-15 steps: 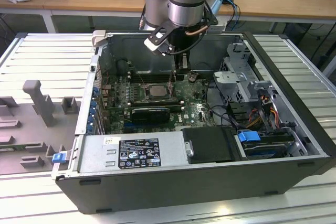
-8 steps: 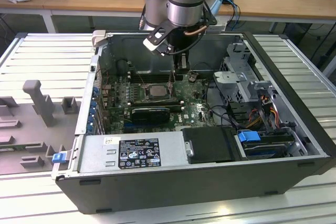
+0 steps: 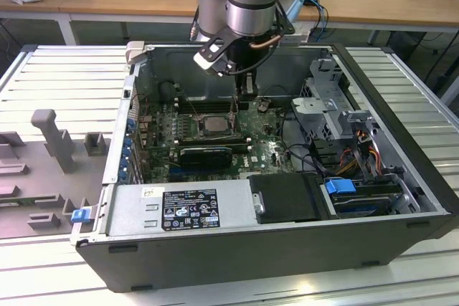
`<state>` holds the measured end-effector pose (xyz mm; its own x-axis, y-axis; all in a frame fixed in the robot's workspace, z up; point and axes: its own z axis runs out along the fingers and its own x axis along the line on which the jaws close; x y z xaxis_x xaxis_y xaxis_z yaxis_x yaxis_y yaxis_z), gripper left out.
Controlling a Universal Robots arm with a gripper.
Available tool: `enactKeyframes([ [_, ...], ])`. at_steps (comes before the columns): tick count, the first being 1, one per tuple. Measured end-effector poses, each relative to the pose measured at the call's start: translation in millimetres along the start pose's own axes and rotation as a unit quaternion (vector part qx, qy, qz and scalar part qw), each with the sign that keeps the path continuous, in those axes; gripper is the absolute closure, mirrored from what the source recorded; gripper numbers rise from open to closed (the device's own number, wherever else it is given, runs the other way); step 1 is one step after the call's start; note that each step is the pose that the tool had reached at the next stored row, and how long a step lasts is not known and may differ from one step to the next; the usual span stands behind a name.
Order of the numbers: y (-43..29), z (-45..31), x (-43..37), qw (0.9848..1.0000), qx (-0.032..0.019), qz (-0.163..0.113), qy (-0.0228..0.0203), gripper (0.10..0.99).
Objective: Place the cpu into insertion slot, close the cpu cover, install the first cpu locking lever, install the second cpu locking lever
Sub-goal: 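Close the cpu cover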
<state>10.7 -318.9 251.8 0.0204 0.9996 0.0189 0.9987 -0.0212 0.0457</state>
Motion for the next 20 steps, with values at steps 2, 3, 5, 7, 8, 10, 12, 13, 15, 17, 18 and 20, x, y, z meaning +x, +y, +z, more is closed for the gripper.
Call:
enactKeyframes([
  [2,-0.6,0.0,0.0,1.0000,0.0000,0.000,0.0000,0.980],
  [3,-1.0,0.0,0.0,1.0000,0.0000,0.000,0.0000,0.980],
  [5,-1.6,-0.1,0.0,1.0000,0.0000,0.000,0.0000,0.980],
  [7,-2.3,-0.1,0.0,1.0000,0.0000,0.000,0.0000,0.980],
  [8,-2.7,-0.1,-0.1,1.0000,0.0000,0.000,0.0000,0.980],
  [10,-4.1,-0.2,-0.1,1.0000,0.0000,0.000,0.0000,0.980],
  [12,-5.7,0.0,-0.1,1.0000,0.0000,0.000,0.0001,0.980],
  [13,-6.9,1.1,-0.1,1.0000,0.0000,0.000,0.0001,0.980],
  [15,-11.6,7.5,-0.5,1.0000,0.0001,-0.003,0.0014,0.980],
  [17,-21.7,9.7,-1.0,1.0000,0.0002,-0.005,0.0025,0.980],
  [18,-25.1,9.8,-1.0,1.0000,0.0002,-0.005,0.0025,0.980],
  [20,-31.1,9.8,-1.1,1.0000,0.0001,-0.006,0.0026,0.980],
])
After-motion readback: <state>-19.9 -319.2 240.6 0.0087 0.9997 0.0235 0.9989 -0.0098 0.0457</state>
